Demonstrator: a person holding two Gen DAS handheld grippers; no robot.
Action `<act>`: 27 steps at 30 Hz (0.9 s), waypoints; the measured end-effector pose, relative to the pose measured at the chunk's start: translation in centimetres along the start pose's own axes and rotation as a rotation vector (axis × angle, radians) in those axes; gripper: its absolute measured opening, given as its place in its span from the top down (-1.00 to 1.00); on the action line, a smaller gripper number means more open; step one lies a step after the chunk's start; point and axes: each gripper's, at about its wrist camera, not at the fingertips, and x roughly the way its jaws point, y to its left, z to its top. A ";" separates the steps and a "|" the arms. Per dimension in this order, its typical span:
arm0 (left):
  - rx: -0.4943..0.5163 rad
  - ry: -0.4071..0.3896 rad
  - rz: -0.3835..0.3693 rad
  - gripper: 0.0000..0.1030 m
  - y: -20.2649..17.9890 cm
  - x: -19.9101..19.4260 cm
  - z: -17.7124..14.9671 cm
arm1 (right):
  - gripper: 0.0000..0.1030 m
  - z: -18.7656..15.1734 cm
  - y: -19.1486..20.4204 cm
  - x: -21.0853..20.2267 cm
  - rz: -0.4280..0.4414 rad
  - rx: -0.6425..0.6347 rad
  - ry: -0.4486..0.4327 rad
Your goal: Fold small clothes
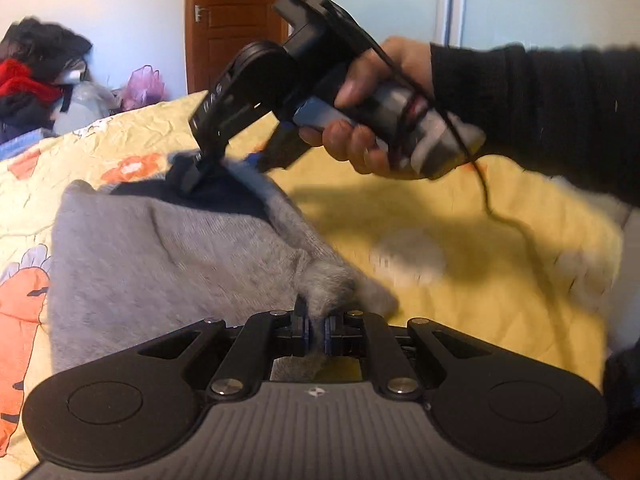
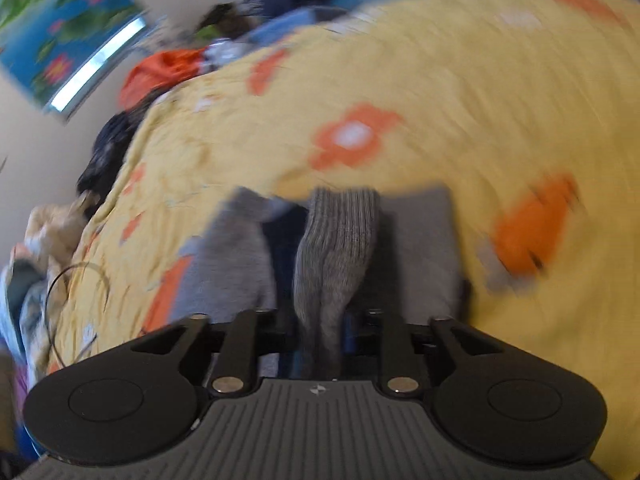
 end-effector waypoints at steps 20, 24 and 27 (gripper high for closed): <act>-0.025 0.072 0.005 0.88 -1.2 2.7 1.3 | 0.66 2.3 -2.3 -0.4 0.076 -0.108 -0.120; -0.033 0.031 -0.054 0.78 -0.1 0.8 1.0 | 0.19 0.8 -4.2 -0.4 0.120 0.017 -0.129; -0.051 -0.022 -0.047 0.43 2.9 -2.0 -0.1 | -0.60 -0.6 -5.2 -3.6 0.182 0.096 -0.279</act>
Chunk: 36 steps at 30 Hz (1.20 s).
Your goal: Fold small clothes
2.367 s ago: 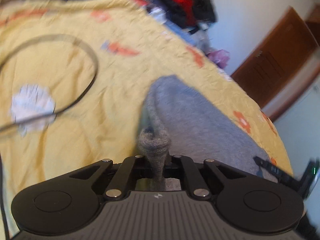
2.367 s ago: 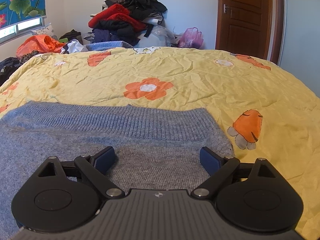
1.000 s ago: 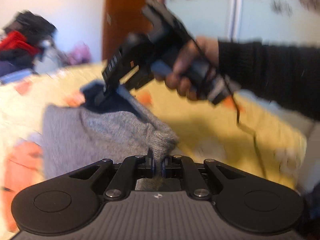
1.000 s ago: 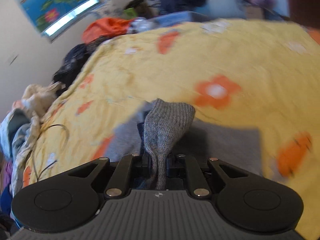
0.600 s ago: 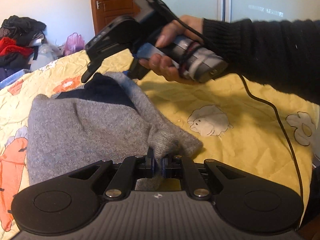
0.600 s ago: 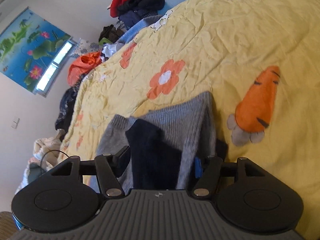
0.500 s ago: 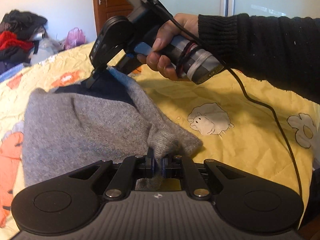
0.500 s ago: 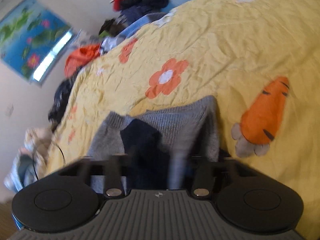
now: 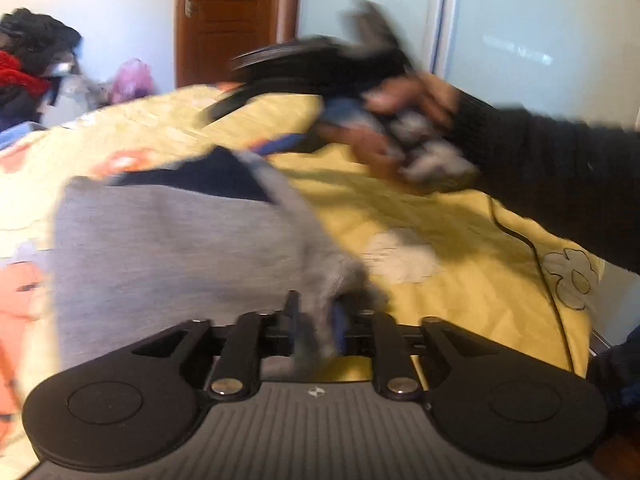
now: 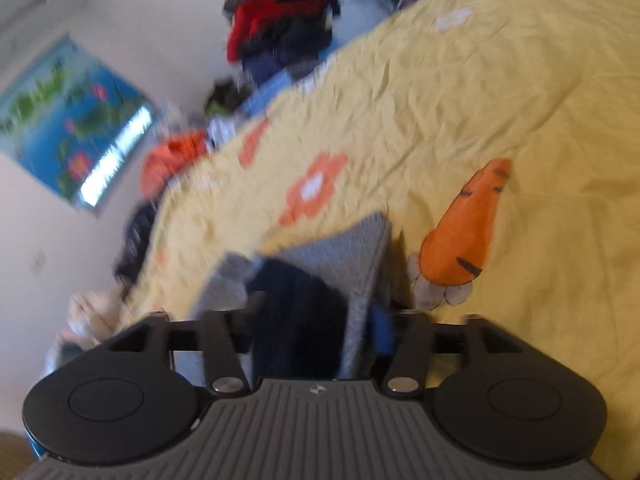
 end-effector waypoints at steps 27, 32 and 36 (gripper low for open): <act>-0.633 0.060 -0.087 0.42 22.0 4.8 3.4 | 0.43 -5.6 3.4 5.2 -0.028 -0.002 0.093; -0.558 0.021 0.035 0.42 25.0 1.5 4.4 | 0.44 -4.6 6.6 8.4 0.078 -0.007 0.069; -0.494 0.102 0.103 0.31 27.0 2.1 3.6 | 0.44 -4.2 7.8 12.6 0.024 -0.043 0.092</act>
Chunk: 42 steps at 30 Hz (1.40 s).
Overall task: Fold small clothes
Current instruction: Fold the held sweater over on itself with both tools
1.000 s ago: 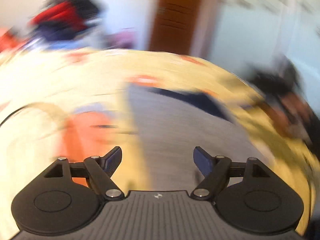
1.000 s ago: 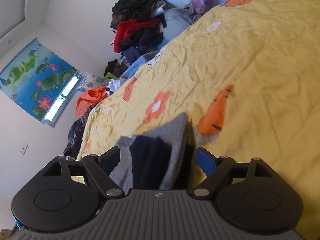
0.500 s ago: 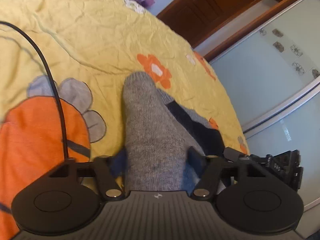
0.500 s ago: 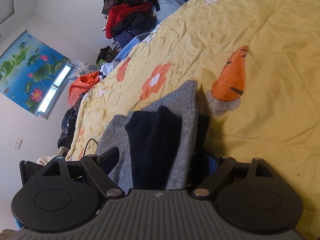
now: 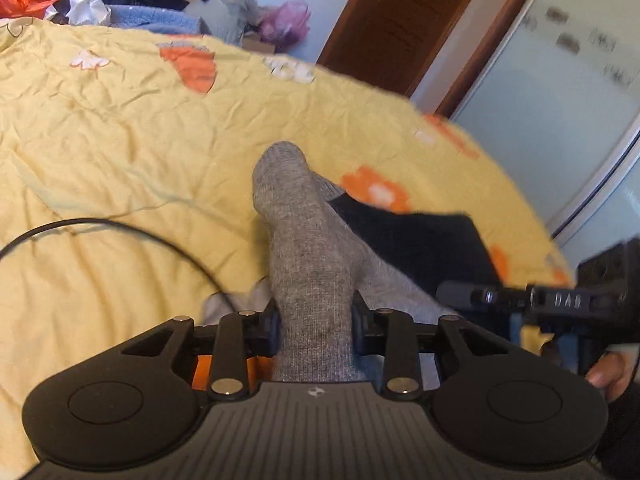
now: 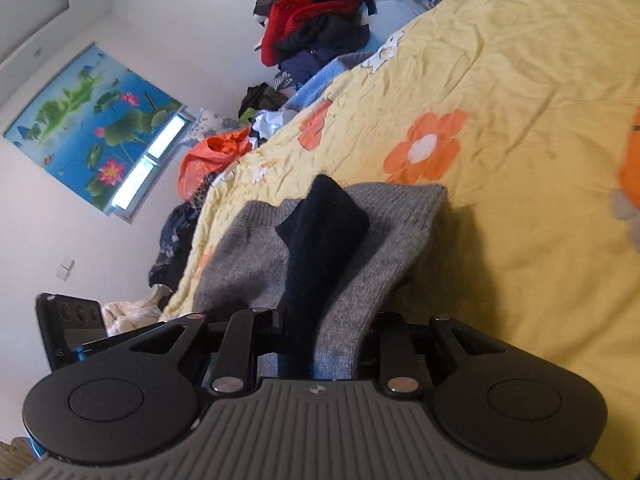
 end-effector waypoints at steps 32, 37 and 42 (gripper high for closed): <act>-0.162 0.022 -0.145 0.77 -0.2 -6.9 -11.5 | 0.58 -8.7 2.2 -6.3 -0.073 -0.107 0.191; -0.137 0.033 -0.199 0.78 -0.9 -10.9 -12.6 | 0.60 -9.8 3.7 -10.3 0.041 -0.129 0.184; -0.024 0.056 -0.086 0.63 -1.5 -10.4 -15.2 | 0.23 -11.5 1.8 -10.3 -0.051 -0.085 0.206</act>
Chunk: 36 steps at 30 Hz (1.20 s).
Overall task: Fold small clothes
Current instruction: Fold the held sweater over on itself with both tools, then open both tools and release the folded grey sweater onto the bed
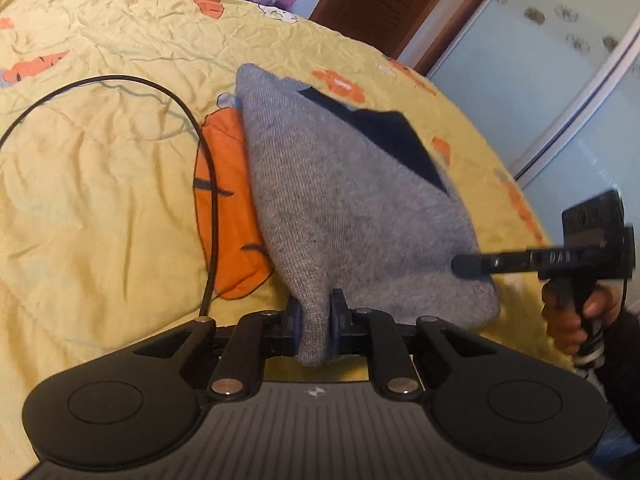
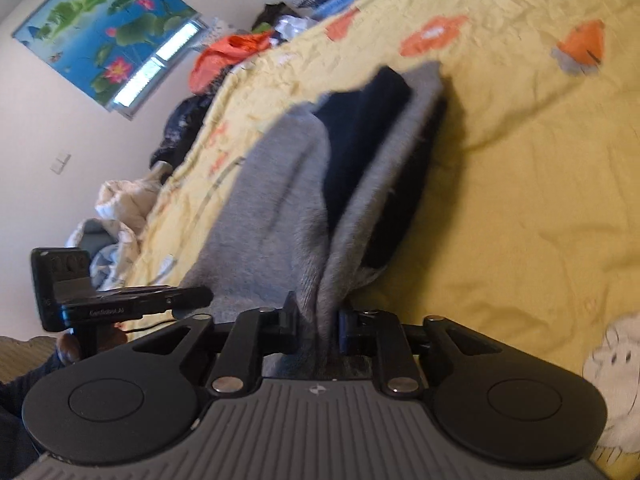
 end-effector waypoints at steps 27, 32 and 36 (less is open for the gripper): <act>0.420 -0.172 0.195 -0.92 -9.1 8.8 4.0 | 0.83 13.8 -0.1 6.6 -0.259 -0.096 -0.100; 0.363 -0.172 0.087 -0.92 -8.9 4.6 4.4 | 0.32 12.4 1.7 3.1 -0.260 -0.074 -0.213; 0.363 -0.222 0.116 -0.92 -8.8 4.6 7.2 | -0.19 11.9 4.8 2.6 -0.128 -0.075 -0.250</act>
